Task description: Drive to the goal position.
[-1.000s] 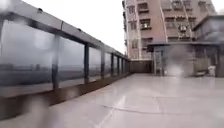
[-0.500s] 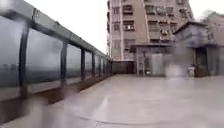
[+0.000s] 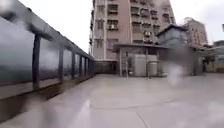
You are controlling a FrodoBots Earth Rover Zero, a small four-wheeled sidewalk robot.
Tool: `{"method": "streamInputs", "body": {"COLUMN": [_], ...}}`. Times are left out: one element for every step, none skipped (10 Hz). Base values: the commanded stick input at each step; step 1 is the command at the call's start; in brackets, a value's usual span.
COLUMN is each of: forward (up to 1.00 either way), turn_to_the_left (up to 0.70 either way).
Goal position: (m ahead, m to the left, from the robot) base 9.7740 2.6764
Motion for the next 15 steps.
{"method": "streamInputs", "body": {"forward": [0.7, 0.7, 0.7, 0.7, 0.7, 0.7, 0.7, 0.7, 0.7, 0.7, 0.7, 0.7, 0.7, 0.7, 0.7], "turn_to_the_left": [0.0, 0.0, 0.04, 0.26, 0.27, 0.27, 0.27, 0.27, 0.12, 0.0, 0.0, 0.0, 0.0, 0.0, 0.0]}}
